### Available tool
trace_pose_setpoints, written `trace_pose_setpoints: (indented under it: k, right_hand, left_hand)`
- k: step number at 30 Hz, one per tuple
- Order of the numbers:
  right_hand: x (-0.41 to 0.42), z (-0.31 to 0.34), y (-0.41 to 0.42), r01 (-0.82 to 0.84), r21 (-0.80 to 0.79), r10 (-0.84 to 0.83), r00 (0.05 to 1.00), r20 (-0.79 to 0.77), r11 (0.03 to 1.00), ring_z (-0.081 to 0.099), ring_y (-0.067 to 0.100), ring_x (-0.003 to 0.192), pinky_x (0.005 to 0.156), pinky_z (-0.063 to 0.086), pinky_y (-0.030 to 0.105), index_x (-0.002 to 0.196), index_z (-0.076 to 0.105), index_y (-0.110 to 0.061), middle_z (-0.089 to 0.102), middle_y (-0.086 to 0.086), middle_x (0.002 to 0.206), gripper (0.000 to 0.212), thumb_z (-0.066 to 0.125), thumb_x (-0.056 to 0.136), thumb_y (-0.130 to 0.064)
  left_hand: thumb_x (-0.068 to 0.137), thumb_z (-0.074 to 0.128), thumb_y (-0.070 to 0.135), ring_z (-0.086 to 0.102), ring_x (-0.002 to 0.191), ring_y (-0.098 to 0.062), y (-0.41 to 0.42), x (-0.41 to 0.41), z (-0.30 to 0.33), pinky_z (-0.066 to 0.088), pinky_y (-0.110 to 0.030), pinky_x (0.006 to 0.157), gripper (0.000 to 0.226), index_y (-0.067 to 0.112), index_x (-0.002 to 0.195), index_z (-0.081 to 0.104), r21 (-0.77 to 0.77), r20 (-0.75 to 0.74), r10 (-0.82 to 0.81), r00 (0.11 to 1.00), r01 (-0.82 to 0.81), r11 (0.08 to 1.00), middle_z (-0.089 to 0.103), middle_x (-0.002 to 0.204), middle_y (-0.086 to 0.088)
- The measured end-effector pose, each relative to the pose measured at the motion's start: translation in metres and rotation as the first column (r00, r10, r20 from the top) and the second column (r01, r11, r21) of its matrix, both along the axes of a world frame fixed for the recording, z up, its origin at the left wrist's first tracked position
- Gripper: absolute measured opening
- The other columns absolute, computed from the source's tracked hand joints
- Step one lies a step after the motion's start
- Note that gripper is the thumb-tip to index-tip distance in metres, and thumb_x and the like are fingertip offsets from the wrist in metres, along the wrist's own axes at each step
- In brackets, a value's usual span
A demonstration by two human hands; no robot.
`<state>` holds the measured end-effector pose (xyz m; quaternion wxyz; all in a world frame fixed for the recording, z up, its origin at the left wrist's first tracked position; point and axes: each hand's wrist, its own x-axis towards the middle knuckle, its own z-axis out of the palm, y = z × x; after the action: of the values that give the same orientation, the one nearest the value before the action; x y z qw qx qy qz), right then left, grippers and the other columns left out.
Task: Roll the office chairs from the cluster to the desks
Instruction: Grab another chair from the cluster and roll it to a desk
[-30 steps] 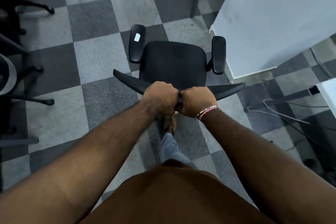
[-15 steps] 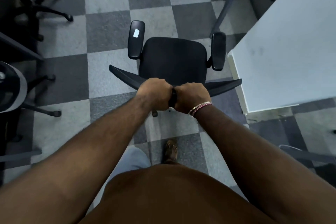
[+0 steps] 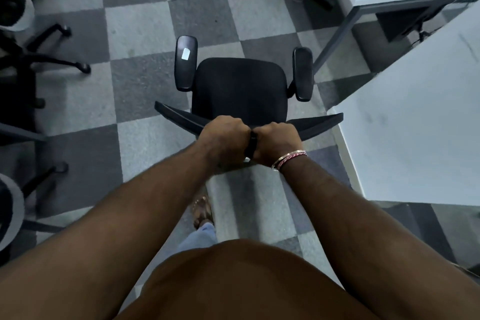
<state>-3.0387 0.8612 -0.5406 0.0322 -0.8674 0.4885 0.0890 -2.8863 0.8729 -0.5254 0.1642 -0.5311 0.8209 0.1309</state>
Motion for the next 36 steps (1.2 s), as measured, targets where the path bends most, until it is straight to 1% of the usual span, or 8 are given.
trace_pose_setpoints:
  k: [6,10,15,20,24,29,33,36]
  right_hand:
    - [0.044,-0.003,-0.09,0.02,0.004,-0.02,1.0,0.014,1.0,0.064,0.024,0.059,0.054,0.039,0.027,0.074,0.067,-0.025,0.066,-0.004,0.066,0.032,0.063,0.076,-0.057]
    - [0.072,-0.005,-0.164,0.037,-0.012,-0.037,0.999,0.037,0.999,0.065,0.024,0.06,0.053,0.036,0.027,0.074,0.066,-0.025,0.067,-0.003,0.069,0.033,0.064,0.075,-0.058]
    - [0.095,-0.004,-0.264,0.047,-0.017,-0.046,0.998,0.043,0.999,0.063,0.022,0.059,0.053,0.038,0.028,0.074,0.066,-0.025,0.065,-0.005,0.066,0.028,0.064,0.078,-0.053]
    - [0.099,-0.002,-0.361,0.056,-0.025,-0.055,0.997,0.058,0.998,0.062,0.022,0.055,0.052,0.034,0.027,0.071,0.065,-0.025,0.063,-0.004,0.063,0.03,0.064,0.077,-0.055]
    - [0.097,-0.006,-0.424,0.058,-0.038,-0.055,0.996,0.067,0.998,0.061,0.023,0.053,0.05,0.033,0.027,0.067,0.062,-0.024,0.062,-0.004,0.061,0.03,0.066,0.077,-0.052]
    - [0.108,-0.013,-0.509,0.133,-0.079,-0.127,0.989,0.079,0.988,0.061,0.025,0.051,0.048,0.033,0.026,0.065,0.063,-0.022,0.063,-0.002,0.059,0.031,0.065,0.075,-0.051]
    - [0.119,-0.015,-0.578,0.209,-0.088,-0.205,0.977,0.055,0.974,0.062,0.024,0.055,0.05,0.035,0.027,0.07,0.064,-0.023,0.064,-0.003,0.063,0.027,0.063,0.076,-0.049]
    - [0.128,-0.012,-0.626,0.297,-0.067,-0.295,0.955,0.037,0.953,0.062,0.024,0.057,0.052,0.037,0.027,0.072,0.065,-0.024,0.063,-0.003,0.064,0.029,0.062,0.075,-0.053]
  left_hand:
    - [0.092,0.066,0.041,0.061,0.064,-0.015,-0.102,0.046,0.005,0.061,-0.038,0.068,0.016,0.026,0.087,0.069,0.049,0.017,-0.074,0.997,0.073,0.996,0.057,0.068,0.008]
    - [0.093,0.064,0.043,0.059,0.062,-0.016,-0.181,0.073,0.01,0.059,-0.035,0.067,0.022,0.026,0.08,0.064,0.023,0.043,-0.132,0.99,0.131,0.991,0.05,0.064,0.008]
    - [0.092,0.062,0.045,0.061,0.062,-0.015,-0.281,0.093,0.012,0.06,-0.037,0.066,0.023,0.027,0.08,0.066,-0.015,0.087,-0.107,0.99,0.109,0.994,0.056,0.066,0.008]
    - [0.09,0.062,0.044,0.057,0.065,-0.018,-0.377,0.095,0.018,0.056,-0.035,0.066,0.02,0.027,0.083,0.067,-0.012,0.086,-0.099,0.991,0.1,0.995,0.046,0.064,0.009]
    - [0.09,0.063,0.045,0.06,0.064,-0.016,-0.444,0.096,0.012,0.056,-0.033,0.064,0.019,0.029,0.081,0.067,0.013,0.082,-0.109,0.991,0.108,0.994,0.059,0.069,0.008]
    - [0.089,0.064,0.044,0.061,0.063,-0.014,-0.541,0.105,0.009,0.057,-0.034,0.063,0.017,0.029,0.082,0.065,0.039,0.105,-0.192,0.976,0.189,0.981,0.06,0.069,0.009]
    - [0.091,0.062,0.044,0.059,0.062,-0.014,-0.62,0.115,0.004,0.057,-0.034,0.062,0.017,0.029,0.083,0.065,-0.011,0.095,-0.257,0.962,0.259,0.966,0.057,0.068,0.008]
    - [0.091,0.061,0.043,0.057,0.06,-0.014,-0.677,0.122,0.006,0.052,-0.032,0.059,0.019,0.028,0.079,0.063,-0.019,0.072,-0.327,0.942,0.329,0.944,0.054,0.066,0.009]
